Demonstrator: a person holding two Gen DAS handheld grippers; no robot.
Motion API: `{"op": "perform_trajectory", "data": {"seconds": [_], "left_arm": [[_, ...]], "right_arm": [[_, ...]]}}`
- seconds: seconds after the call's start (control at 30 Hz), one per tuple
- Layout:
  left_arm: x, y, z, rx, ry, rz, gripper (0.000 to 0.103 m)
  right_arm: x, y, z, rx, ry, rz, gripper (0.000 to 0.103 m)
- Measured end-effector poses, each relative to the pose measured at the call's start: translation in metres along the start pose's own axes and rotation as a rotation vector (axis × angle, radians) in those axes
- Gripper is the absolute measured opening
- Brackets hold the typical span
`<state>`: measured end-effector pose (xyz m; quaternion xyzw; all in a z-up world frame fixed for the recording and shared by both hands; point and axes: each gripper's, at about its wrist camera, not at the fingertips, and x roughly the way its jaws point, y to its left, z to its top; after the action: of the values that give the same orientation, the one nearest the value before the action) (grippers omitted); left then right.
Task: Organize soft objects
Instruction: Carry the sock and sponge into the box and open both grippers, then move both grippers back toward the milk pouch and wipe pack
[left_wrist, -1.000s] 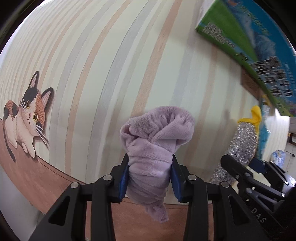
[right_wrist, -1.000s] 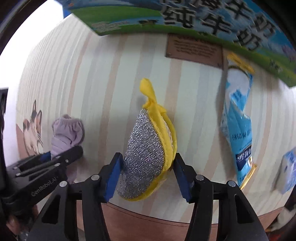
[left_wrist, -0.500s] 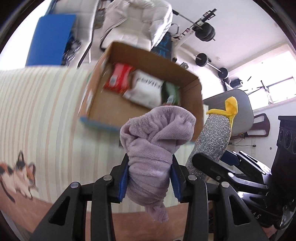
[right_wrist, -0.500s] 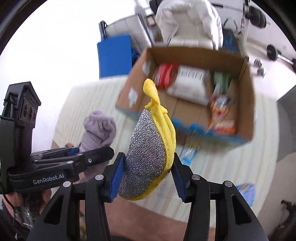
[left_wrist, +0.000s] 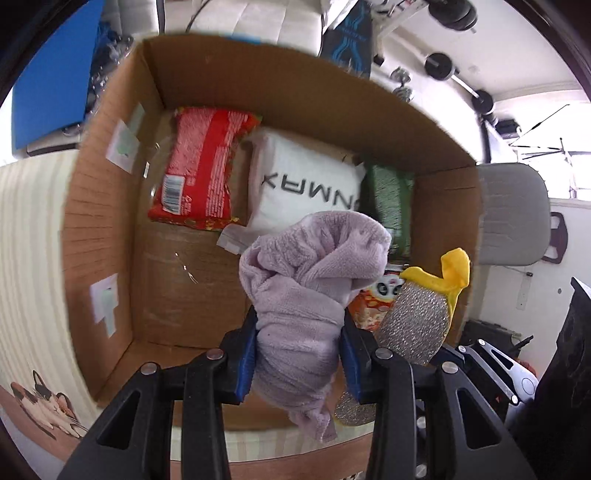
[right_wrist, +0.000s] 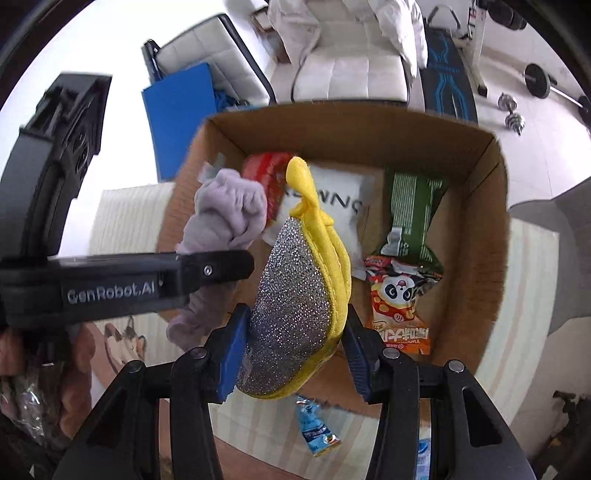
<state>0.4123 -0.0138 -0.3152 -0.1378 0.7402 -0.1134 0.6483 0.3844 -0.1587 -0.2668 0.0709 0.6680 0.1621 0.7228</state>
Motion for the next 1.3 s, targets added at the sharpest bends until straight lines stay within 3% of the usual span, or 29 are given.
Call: {"op": "perform_trajectory", "data": {"seconds": [0.27, 0.43, 0.47, 0.53, 0.67, 0.8, 0.87, 0.97, 1.3], "left_arm": [[0.031, -0.004, 0.007, 0.021, 0.048, 0.060, 0.038], [0.024, -0.011, 0.009, 0.022, 0.037, 0.049, 0.059], [0.021, -0.018, 0.010, 0.030, 0.022, 0.062, 0.061], [0.009, -0.024, 0.008, 0.060, -0.019, 0.085, 0.076], [-0.021, -0.030, -0.005, 0.087, -0.122, 0.147, 0.093], [-0.043, -0.033, -0.024, 0.094, -0.207, 0.176, 0.095], [-0.054, -0.034, -0.036, 0.097, -0.253, 0.190, 0.099], [-0.066, -0.033, -0.054, 0.112, -0.317, 0.218, 0.101], [-0.112, -0.051, -0.119, 0.179, -0.519, 0.319, 0.101]], "right_arm": [[0.042, -0.012, 0.006, -0.006, 0.083, -0.007, 0.053], [0.052, -0.019, 0.009, 0.005, 0.120, -0.005, 0.059], [0.051, -0.021, 0.009, 0.018, 0.122, -0.012, 0.060], [0.046, -0.024, 0.010, 0.031, 0.111, -0.026, 0.069], [0.027, -0.024, 0.003, 0.025, 0.085, -0.072, 0.073], [0.009, -0.021, -0.007, 0.024, 0.050, -0.145, 0.090], [-0.002, -0.016, -0.014, 0.020, 0.022, -0.187, 0.091], [-0.020, -0.015, -0.027, 0.034, -0.038, -0.257, 0.103], [-0.076, -0.007, -0.070, 0.119, -0.208, -0.285, 0.103]]}}
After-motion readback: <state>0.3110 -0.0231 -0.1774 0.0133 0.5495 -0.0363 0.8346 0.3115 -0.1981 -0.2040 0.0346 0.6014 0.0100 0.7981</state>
